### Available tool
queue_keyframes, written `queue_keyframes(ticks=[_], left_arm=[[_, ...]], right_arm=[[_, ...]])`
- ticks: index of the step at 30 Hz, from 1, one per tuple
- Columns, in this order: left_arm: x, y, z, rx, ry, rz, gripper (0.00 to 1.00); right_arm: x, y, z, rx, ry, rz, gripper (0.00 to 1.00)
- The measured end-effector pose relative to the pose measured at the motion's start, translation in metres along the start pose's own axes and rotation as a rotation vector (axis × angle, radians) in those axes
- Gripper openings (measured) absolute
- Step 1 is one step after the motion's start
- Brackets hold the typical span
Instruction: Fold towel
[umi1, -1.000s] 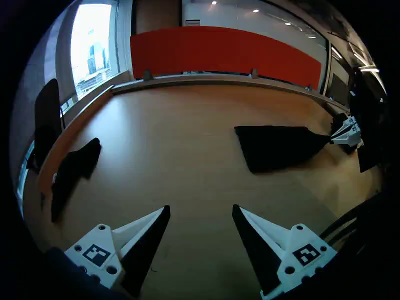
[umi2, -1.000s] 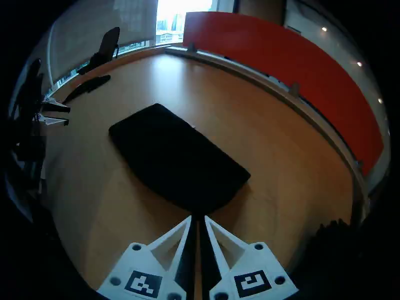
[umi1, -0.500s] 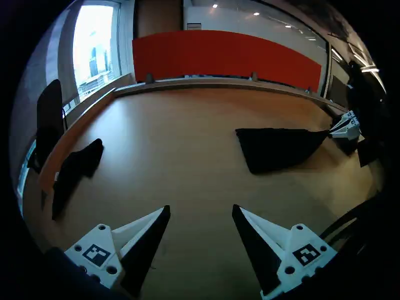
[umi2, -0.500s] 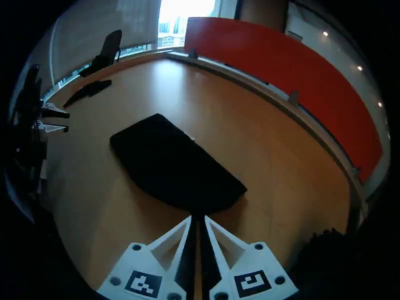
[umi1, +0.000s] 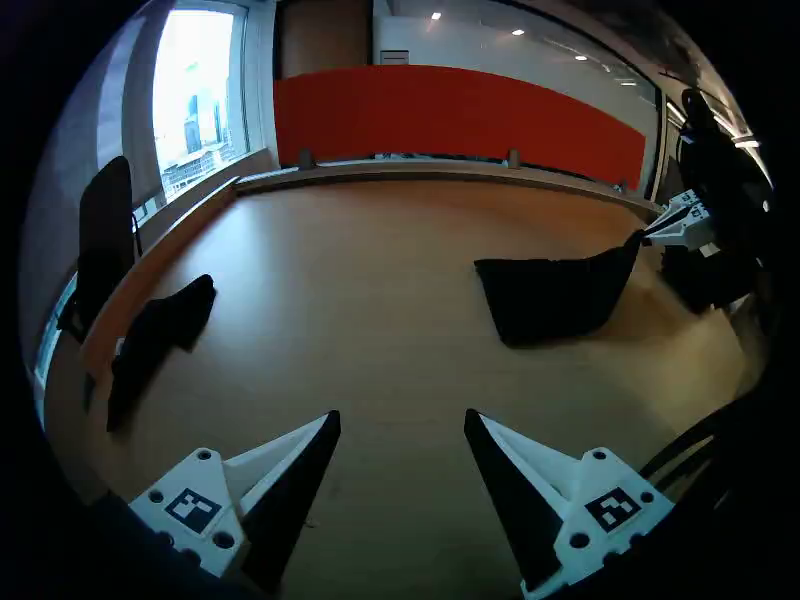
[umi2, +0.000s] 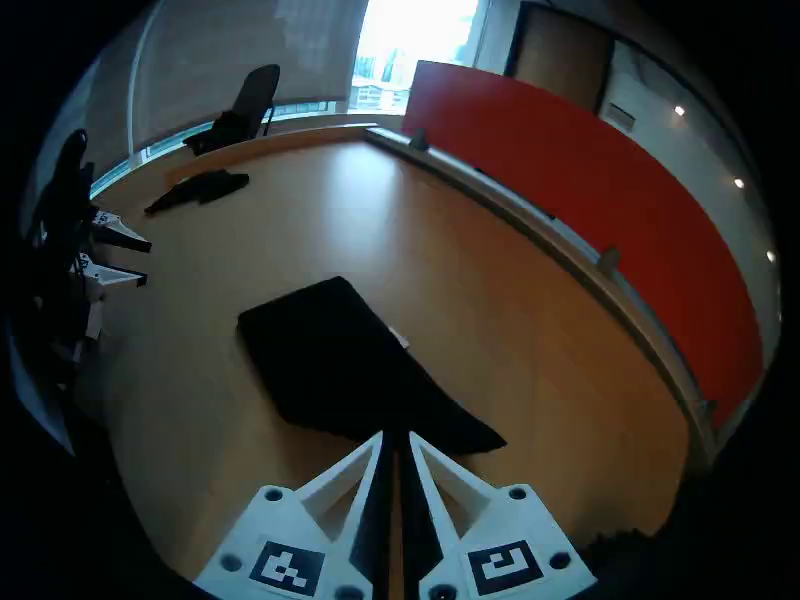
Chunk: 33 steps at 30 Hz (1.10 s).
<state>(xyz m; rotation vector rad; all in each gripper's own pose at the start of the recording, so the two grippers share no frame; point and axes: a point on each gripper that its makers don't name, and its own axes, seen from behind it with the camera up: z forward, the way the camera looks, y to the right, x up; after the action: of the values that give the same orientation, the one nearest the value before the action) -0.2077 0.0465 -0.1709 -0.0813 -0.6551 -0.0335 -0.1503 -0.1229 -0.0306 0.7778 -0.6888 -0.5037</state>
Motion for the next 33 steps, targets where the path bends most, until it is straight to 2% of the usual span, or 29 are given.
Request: queue_keyframes(ticks=[15, 26, 33], left_arm=[[-0.013, 0.002, -0.015, 0.0, 0.0, -0.031, 0.92], [-0.016, -0.001, -0.024, 0.003, 0.007, -0.037, 0.92], [-0.021, -0.009, -0.031, 0.024, 0.008, -0.045, 0.92]], right_arm=[[0.069, -0.03, 0.028, 0.077, 0.059, -0.123, 0.03], [0.085, -0.05, 0.048, 0.123, 0.056, -0.174, 0.03], [0.09, -0.078, 0.074, 0.188, 0.039, -0.206, 0.03]])
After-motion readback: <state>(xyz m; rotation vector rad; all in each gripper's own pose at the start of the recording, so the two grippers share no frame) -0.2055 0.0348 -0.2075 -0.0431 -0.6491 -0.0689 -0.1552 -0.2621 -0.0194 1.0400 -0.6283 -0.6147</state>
